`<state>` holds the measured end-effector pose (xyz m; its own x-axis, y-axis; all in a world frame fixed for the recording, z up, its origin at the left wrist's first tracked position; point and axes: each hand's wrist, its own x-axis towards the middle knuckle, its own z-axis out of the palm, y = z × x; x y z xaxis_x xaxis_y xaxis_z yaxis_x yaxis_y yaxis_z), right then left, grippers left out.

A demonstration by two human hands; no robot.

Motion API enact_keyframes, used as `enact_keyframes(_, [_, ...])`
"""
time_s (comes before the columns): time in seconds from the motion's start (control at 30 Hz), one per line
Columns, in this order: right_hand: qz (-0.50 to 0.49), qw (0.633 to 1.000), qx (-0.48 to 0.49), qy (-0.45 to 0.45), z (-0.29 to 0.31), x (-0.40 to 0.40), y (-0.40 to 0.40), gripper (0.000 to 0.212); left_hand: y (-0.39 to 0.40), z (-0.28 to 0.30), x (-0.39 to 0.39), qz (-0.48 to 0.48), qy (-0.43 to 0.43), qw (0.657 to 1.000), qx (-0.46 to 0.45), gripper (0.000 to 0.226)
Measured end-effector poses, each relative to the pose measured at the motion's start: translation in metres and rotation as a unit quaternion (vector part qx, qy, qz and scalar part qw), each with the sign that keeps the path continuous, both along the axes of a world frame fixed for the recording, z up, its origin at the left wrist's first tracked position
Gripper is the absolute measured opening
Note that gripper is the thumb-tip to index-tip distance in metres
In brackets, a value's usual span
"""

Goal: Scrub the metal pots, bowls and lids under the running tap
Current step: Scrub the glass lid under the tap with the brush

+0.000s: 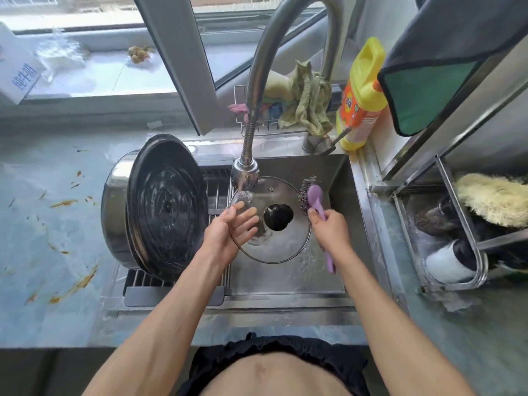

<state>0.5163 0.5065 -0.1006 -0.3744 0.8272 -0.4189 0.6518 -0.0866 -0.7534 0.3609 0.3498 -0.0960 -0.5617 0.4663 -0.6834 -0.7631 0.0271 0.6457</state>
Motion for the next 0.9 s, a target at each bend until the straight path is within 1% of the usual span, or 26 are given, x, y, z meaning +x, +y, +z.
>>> enact_keyframes(0.1, [-0.039, 0.999, -0.021, 0.032, -0.007, 0.008, -0.006, 0.038, 0.003, -0.006, 0.004, 0.022, -0.057, 0.998, 0.016, 0.026])
enact_keyframes(0.23, [-0.036, 0.997, -0.039, 0.053, -0.002, 0.005, -0.007, 0.036, 0.004, -0.013, 0.018, 0.062, -0.116, 0.99, 0.049, 0.029])
enact_keyframes(0.33, [-0.031, 0.995, -0.062, 0.066, 0.004, -0.003, -0.009, 0.032, 0.0, -0.016, 0.027, 0.08, -0.137, 0.985, 0.075, 0.025])
enact_keyframes(0.4, [-0.031, 0.994, -0.07, 0.072, 0.005, -0.011, -0.013, 0.034, -0.005, -0.017, 0.029, 0.085, -0.138, 0.983, 0.084, 0.022])
enact_keyframes(0.5, [-0.014, 0.997, -0.064, 0.049, 0.009, -0.022, -0.019, 0.047, -0.013, -0.02, 0.029, 0.074, -0.125, 0.985, 0.089, 0.021])
enact_keyframes(0.57, [-0.003, 0.998, -0.051, 0.024, 0.01, -0.029, -0.024, 0.058, -0.017, -0.019, 0.031, 0.05, -0.114, 0.988, 0.092, 0.018])
enact_keyframes(0.63, [0.007, 0.999, -0.037, 0.005, 0.01, -0.036, -0.027, 0.065, -0.021, -0.017, 0.033, 0.025, -0.109, 0.989, 0.094, 0.014])
enact_keyframes(0.7, [0.011, 0.999, -0.033, 0.002, 0.009, -0.041, -0.028, 0.06, -0.025, -0.016, 0.032, 0.004, -0.101, 0.99, 0.096, 0.013])
enact_keyframes(0.8, [0.008, 0.999, -0.023, 0.023, 0.011, -0.042, -0.026, 0.042, -0.028, -0.013, 0.026, -0.038, -0.071, 0.994, 0.069, 0.02])
enact_keyframes(0.9, [0.003, 0.999, -0.022, 0.038, 0.009, -0.039, -0.025, 0.04, -0.029, -0.007, 0.018, -0.09, 0.033, 0.995, -0.026, 0.023])
